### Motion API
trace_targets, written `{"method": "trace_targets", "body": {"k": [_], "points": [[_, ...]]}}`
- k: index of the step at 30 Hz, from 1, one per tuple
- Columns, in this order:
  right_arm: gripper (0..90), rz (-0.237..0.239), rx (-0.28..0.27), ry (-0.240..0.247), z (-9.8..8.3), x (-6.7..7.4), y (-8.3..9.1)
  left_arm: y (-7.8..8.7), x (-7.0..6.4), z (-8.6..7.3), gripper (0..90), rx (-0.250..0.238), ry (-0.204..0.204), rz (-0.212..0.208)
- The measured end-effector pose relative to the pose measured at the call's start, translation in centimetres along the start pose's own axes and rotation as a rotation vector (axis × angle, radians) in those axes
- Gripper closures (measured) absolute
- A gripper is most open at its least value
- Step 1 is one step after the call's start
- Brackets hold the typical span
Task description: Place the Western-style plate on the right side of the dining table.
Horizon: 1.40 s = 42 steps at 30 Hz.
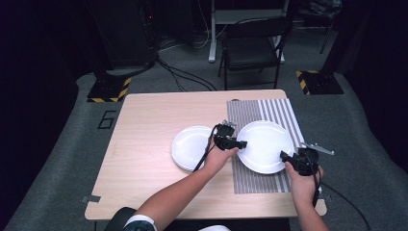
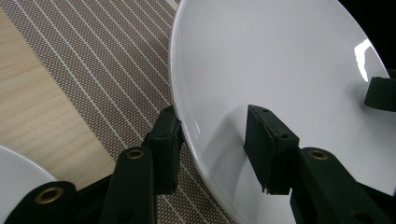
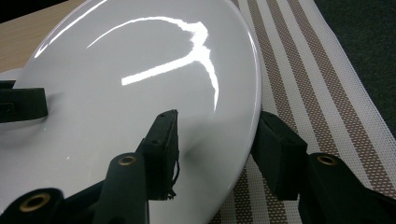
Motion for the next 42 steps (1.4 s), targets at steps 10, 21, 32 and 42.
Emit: {"method": "trace_targets", "body": {"k": [10, 21, 32, 42], "points": [[51.3, -0.003, -0.005, 0.000, 0.1, -0.1, -0.4, -0.3, 0.1, 0.2, 56.5, -0.003, 0.004, 0.004], [51.3, -0.010, -0.005, 0.006, 0.5, -0.2, -1.3, -1.1, 0.8, 0.8, 56.5, -0.020, 0.012, 0.008], [51.3, -0.018, 0.002, 0.011, 0.2, -0.3, -2.4, -2.0, 1.7, 0.6, 56.5, -0.017, 0.023, 0.014], [51.3, -0.021, 0.006, 0.011, 0.2, -0.2, -2.7, -2.4, 2.1, 0.5, 56.5, -0.021, 0.020, 0.020]]}}
Point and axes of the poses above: each handheld gripper's, and its own axes: y roughly backward along the jaws, z roughly out of its top, x roughly to its left, the point moved 5 cm from there along -y, roughly forward along the jaws, and after that the axes turned 7 degrees about -x, right-handed, at the moved point
